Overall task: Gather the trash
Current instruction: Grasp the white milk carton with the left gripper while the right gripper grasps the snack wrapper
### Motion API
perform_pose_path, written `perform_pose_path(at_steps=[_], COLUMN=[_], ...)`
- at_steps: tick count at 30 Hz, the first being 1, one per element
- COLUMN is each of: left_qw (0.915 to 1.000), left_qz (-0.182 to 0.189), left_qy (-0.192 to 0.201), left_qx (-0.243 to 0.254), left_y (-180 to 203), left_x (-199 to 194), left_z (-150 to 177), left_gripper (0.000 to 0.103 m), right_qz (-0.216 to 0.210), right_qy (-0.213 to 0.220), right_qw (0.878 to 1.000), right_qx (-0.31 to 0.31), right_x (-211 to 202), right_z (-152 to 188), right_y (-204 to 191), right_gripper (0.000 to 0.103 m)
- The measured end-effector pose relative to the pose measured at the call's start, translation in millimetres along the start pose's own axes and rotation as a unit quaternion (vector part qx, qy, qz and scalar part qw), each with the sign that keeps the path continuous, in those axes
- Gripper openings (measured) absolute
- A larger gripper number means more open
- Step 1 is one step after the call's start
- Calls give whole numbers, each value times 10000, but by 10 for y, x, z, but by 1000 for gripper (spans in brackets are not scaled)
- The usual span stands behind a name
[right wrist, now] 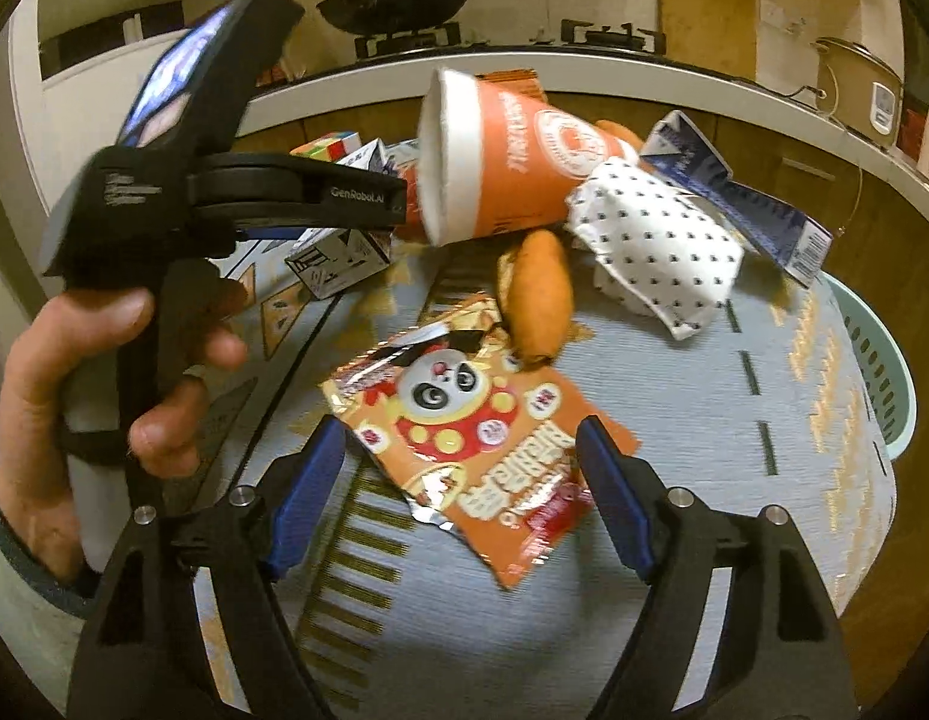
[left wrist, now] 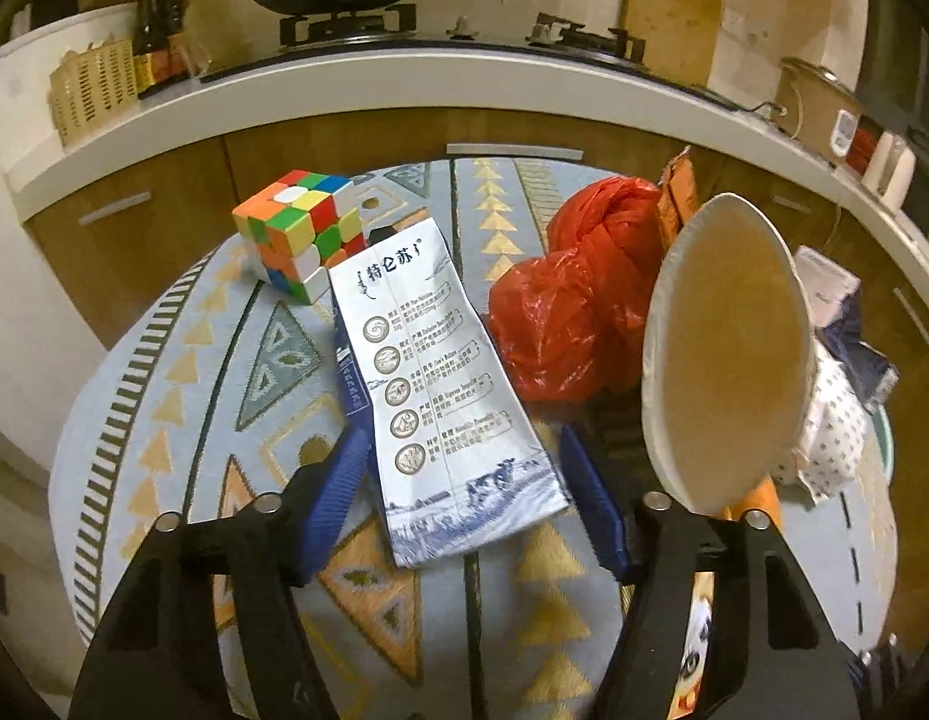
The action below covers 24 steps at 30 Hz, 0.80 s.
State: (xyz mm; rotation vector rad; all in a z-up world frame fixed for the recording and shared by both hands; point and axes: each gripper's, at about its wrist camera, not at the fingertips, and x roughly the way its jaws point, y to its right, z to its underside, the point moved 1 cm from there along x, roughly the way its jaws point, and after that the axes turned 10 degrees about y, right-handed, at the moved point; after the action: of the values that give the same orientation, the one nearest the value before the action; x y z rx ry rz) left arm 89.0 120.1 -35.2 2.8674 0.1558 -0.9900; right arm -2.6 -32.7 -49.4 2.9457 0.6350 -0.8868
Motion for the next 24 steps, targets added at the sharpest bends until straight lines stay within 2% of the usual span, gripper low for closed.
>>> perform_pose_path(at_steps=[5,9,13,15,16,17,18,21,24], left_qw=[9990,9986,9987,9988,9989,9991,9993,9997,9993], left_qz=[435,532,502,481,462,425,366,192,132], left_qy=[40,14,1,0,10,16,2,-152,-354], left_qx=[-23,-1,6,-1,-4,-4,12,60,52], left_y=[-168,-254,-252,-225,-215,-201,-180,-133,-87], left_x=[-167,-202,-159,-126,-116,-101,-71,41,133], left_z=[37,63,51,31,17,2,-16,-36,-19], left_gripper=[47,48,58,68,70,74,77,77,78], right_qz=[235,590,731,726,721,718,672,478,323], right_qy=[-348,-635,-713,-688,-659,-644,-635,-513,-303], right_qw=[9985,9940,9924,9926,9928,9929,9935,9962,9981], right_qx=[-364,-662,-693,-685,-688,-692,-669,-511,-434], right_x=[174,361,440,452,449,454,439,351,210], right_z=[-14,-31,-114,-131,-136,-144,-141,-135,-168], right_y=[-194,-303,-276,-245,-228,-206,-190,-109,-13], right_gripper=[79,79,74,58,51,38,28,12,6])
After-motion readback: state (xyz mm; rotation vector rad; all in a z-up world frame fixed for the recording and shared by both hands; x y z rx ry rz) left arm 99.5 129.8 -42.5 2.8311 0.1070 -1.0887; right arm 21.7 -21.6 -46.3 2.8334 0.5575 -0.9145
